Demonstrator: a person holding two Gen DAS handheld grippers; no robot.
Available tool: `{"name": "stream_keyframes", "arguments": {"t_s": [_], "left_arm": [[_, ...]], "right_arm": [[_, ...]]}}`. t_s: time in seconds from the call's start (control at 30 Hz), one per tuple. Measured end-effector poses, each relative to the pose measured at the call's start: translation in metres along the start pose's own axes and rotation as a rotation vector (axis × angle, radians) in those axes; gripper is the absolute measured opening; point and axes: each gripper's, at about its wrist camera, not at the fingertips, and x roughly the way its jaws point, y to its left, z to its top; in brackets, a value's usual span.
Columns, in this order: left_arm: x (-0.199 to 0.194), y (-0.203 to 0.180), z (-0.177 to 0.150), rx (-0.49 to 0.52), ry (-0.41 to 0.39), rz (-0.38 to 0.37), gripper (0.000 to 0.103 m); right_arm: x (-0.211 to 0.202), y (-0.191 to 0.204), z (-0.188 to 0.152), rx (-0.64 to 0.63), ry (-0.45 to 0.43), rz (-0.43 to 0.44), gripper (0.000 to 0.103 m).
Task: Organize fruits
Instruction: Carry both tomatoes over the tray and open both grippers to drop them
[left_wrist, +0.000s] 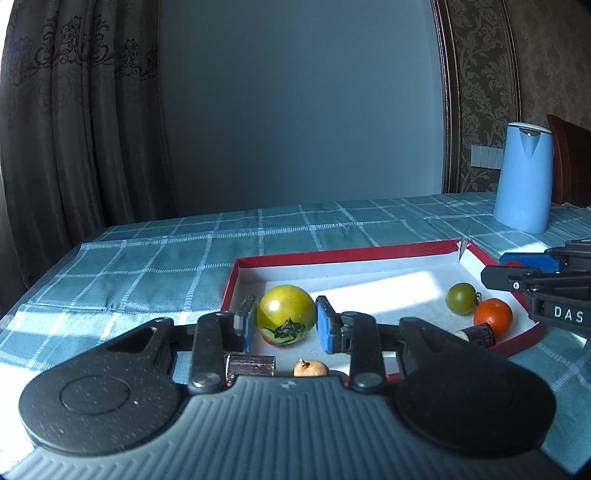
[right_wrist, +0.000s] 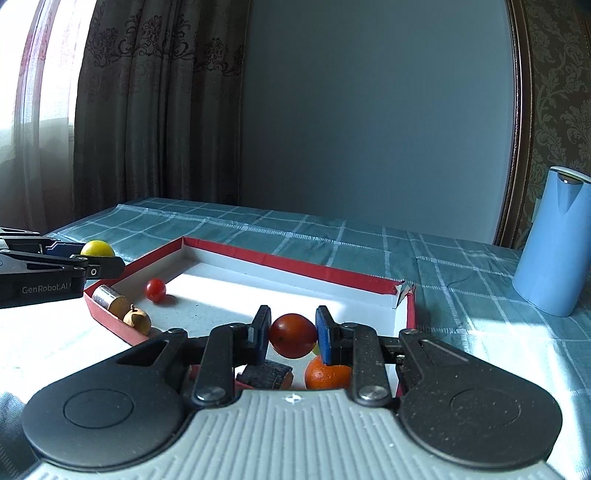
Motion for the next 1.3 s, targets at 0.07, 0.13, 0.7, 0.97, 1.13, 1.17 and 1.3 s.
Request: {"name": "stream_keyframes", "arguments": {"t_s": [0.07,0.13,0.7,0.97,1.13,1.17,1.3], "left_arm": [[0.009,-0.006,0.003,0.008,0.012,0.004,0.030],[0.022,-0.014,0.006,0.022,0.020,0.024,0.030],[0.081,-0.035,0.002,0.077,0.134,0.103,0.031],[0.083,-0.033,0.002,0.070,0.141,0.122,0.041],[0.083,-0.034,0.002,0.078,0.135,0.125,0.053],[0.083,-0.034,0.002,0.078,0.134,0.125,0.058],[0.082,-0.035,0.001,0.084,0.130,0.128,0.073]], "right_arm": [[0.011,-0.005,0.005,0.006,0.011,-0.017,0.026],[0.024,-0.009,0.008,0.011,0.029,-0.035,0.026],[0.091,-0.048,0.006,0.125,0.166,-0.113,0.026],[0.098,-0.058,0.004,0.181,0.193,-0.119,0.026],[0.098,-0.058,0.003,0.170,0.193,-0.138,0.032],[0.097,-0.057,0.003,0.166,0.190,-0.148,0.040],[0.094,-0.057,0.004,0.178,0.174,-0.133,0.060]]}}
